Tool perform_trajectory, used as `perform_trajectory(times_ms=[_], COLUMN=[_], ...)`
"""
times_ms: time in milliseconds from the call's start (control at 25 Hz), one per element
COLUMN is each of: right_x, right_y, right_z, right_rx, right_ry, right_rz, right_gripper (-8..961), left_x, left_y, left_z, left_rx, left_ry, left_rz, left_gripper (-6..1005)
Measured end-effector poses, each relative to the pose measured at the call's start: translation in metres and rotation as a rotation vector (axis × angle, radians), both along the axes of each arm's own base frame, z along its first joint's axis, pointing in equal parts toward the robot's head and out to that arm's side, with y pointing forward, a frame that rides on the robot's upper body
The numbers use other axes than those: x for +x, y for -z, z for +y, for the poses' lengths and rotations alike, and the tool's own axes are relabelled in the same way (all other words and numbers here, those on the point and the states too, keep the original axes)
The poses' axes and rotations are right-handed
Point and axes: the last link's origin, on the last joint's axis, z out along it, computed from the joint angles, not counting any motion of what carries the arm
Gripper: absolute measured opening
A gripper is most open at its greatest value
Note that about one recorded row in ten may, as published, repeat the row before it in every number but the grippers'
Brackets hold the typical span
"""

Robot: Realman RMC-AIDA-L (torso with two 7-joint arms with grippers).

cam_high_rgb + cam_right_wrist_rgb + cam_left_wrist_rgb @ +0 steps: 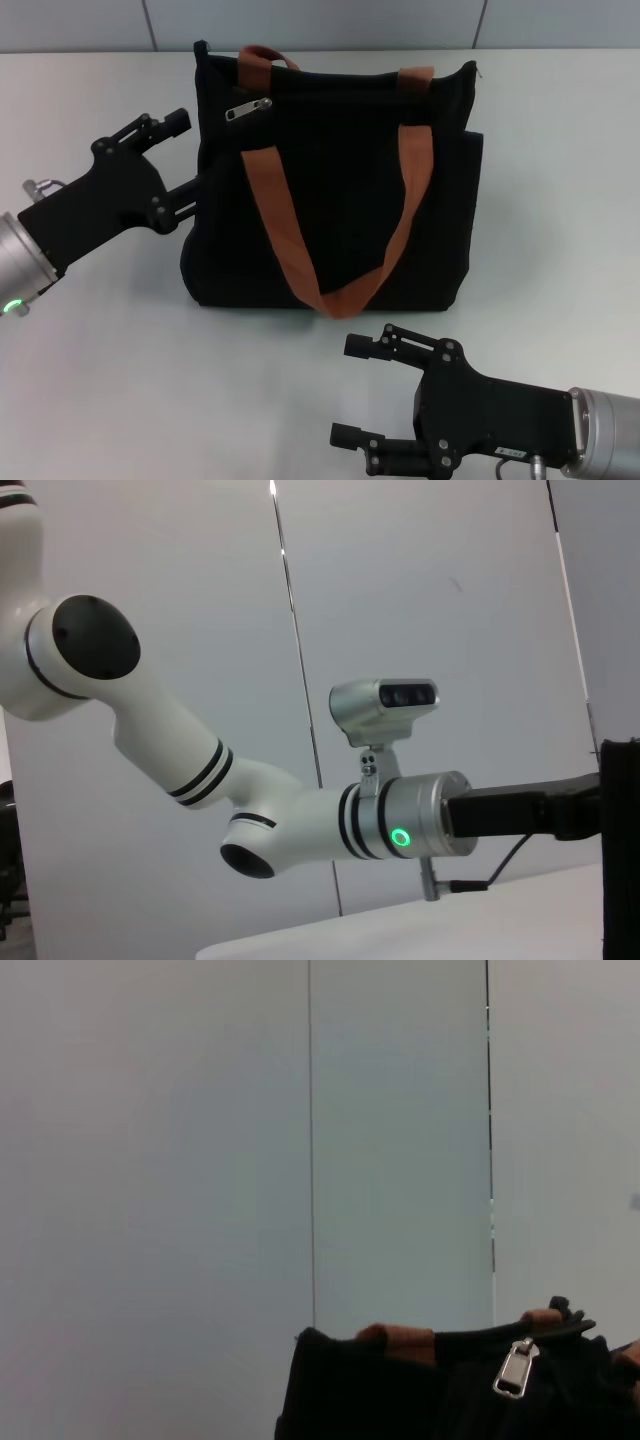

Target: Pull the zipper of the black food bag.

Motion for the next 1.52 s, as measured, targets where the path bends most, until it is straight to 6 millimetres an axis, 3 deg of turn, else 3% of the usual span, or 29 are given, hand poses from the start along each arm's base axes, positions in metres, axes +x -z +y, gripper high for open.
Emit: perform_trajectory(times_ms=[240, 280, 560, 840, 1040, 1240, 1520], right_x=[-0.001, -0.001, -0.001, -0.001, -0.001, -0.001, 0.001], right_y=[0.000, 0.001, 0.000, 0.000, 0.001, 0.000, -0.001], right_z=[0.001, 0.001, 0.002, 0.006, 0.008, 0.010, 0.011], right_rx=[0.004, 0.005, 0.016, 0.031, 0.037, 0.046, 0.060], right_ry=[-0.010, -0.010, -0.003, 0.008, 0.009, 0.015, 0.028], right_rz=[0.001, 0.000, 0.002, -0.008, -0.012, -0.011, -0.009], right_gripper=[715, 713, 702, 690, 682, 674, 662], left_x=[0.009, 0.016, 0.015, 0.009, 0.011, 0.012, 0.016], left_y=[0.004, 0.003, 0.008, 0.011, 0.014, 0.012, 0.015], left_z=[0.007, 0.017, 0.022, 0.022, 0.021, 0.016, 0.010], left_rx=[-0.004, 0.039, 0.171, 0.171, 0.157, 0.150, 0.126], left_ry=[0.024, -0.001, -0.055, -0.085, -0.085, -0.058, -0.029], left_rz=[-0.003, -0.054, -0.077, -0.060, -0.066, -0.078, -0.100], left_gripper=[771, 771, 770, 770, 627, 546, 321])
